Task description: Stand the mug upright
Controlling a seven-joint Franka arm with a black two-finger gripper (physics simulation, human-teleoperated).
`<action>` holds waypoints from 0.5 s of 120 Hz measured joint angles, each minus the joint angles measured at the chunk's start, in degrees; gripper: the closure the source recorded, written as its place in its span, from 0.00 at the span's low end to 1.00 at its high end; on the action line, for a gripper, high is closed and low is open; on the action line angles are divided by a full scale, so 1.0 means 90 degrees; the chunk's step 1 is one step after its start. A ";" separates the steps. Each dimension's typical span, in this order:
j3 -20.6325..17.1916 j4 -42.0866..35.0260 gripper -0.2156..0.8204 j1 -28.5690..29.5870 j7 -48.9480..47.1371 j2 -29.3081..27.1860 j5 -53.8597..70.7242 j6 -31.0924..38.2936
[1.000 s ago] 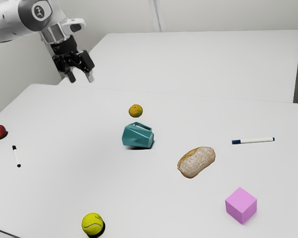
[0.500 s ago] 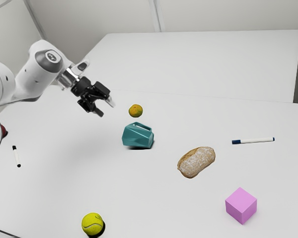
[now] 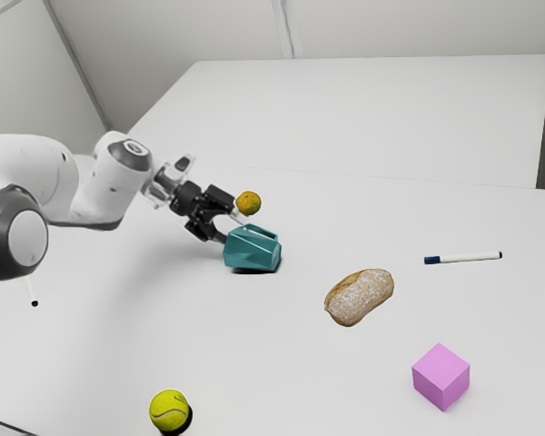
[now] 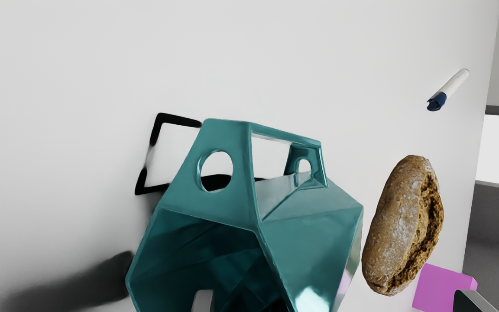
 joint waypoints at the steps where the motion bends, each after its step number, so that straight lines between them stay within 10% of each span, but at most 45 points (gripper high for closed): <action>1: -0.0002 -0.0004 0.21 -0.0002 0.0011 0.0011 -0.0015 0.0002; 17: -0.0095 -0.0018 0.21 -0.0019 0.0156 0.0065 -0.0168 0.0008; 40: -0.0129 -0.0006 0.67 -0.0032 0.0316 0.0059 -0.0310 -0.0055; 60: -0.0144 0.0031 0.86 -0.0049 0.0436 -0.0027 -0.0343 -0.0110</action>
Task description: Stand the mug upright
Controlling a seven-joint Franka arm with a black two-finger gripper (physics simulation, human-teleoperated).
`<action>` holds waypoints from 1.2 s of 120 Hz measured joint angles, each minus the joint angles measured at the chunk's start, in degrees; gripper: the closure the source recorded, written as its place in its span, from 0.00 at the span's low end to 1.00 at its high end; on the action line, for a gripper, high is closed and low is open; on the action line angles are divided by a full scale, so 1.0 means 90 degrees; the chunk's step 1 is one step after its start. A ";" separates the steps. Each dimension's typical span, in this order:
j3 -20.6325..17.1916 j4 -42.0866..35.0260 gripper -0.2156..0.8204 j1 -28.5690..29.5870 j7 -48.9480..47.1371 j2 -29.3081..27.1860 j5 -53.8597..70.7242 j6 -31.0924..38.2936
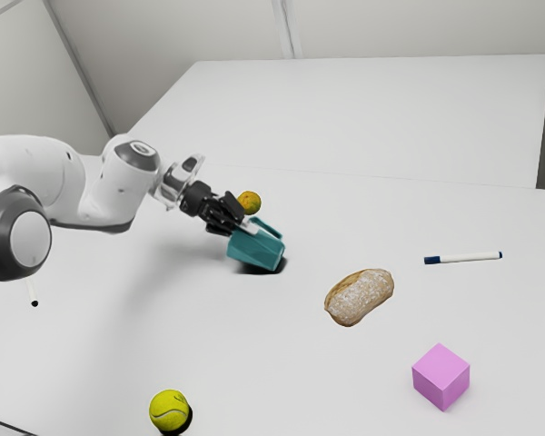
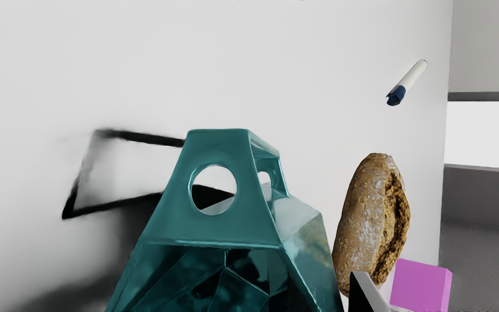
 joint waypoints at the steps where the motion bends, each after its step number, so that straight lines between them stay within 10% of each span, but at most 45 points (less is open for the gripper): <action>1: -0.0005 0.0000 0.86 0.0000 0.0005 -0.0005 -0.0001 -0.0006; 34: -0.0034 -0.0023 0.94 -0.0141 0.0075 -0.0514 0.0141 -0.0126; 69: -0.0187 0.0115 0.96 -0.0552 -0.0845 -0.1716 0.3730 -0.0001; 144: -0.0359 -0.2101 0.96 -0.0680 -0.2262 -0.2223 0.5819 0.2428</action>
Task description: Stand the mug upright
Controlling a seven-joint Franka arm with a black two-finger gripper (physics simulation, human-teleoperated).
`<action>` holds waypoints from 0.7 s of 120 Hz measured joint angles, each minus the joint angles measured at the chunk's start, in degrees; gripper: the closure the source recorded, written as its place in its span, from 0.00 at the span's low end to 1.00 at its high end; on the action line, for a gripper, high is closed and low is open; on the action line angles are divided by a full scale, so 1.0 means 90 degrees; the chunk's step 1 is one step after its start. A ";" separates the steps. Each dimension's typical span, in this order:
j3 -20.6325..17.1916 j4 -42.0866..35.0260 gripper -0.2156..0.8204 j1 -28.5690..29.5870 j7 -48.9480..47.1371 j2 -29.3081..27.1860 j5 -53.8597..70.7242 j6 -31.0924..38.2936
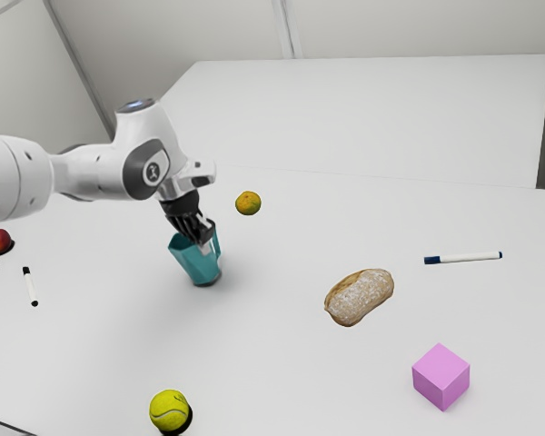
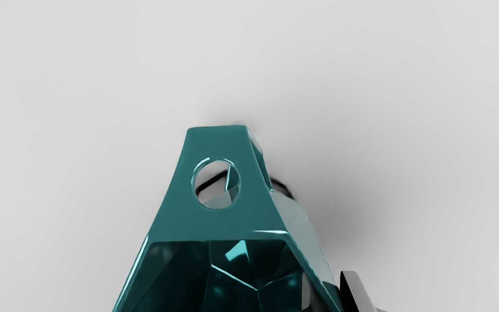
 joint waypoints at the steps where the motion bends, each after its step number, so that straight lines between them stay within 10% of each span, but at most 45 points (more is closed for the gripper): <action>1: 0.0000 -0.0009 0.96 -0.0003 -0.0012 0.0002 0.0002 0.0015; 44: 0.0001 -0.0228 0.43 -0.0107 -0.0305 -0.0155 -0.0065 0.0436; 84: 0.0019 0.1315 0.25 -0.0096 -0.0404 -0.0580 -0.0093 -0.0790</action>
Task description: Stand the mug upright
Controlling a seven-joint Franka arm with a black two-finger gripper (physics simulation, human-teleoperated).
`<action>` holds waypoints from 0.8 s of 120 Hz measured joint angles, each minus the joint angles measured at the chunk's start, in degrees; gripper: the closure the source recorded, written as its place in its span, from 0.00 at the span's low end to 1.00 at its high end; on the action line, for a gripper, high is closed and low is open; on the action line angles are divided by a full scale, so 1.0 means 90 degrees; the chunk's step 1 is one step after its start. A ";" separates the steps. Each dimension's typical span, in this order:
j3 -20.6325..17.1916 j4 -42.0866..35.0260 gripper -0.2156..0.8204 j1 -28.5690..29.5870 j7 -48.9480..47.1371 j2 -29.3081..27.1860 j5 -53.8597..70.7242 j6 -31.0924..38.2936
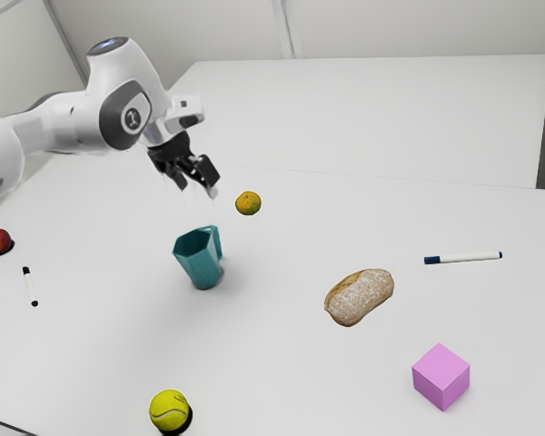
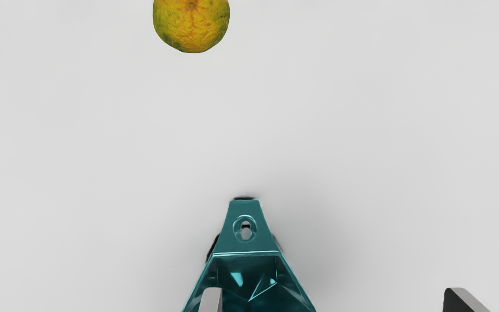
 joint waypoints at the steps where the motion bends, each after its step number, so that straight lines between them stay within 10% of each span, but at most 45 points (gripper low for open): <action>1: 0.0000 0.0071 0.25 0.0005 -0.0002 0.0001 0.0003 -0.0050; 41: 0.0051 0.1823 0.22 0.0117 -0.0077 -0.0054 0.0381 -0.1904; 96: 0.0060 0.1941 0.21 0.0010 -0.0099 -0.0063 0.0448 -0.2716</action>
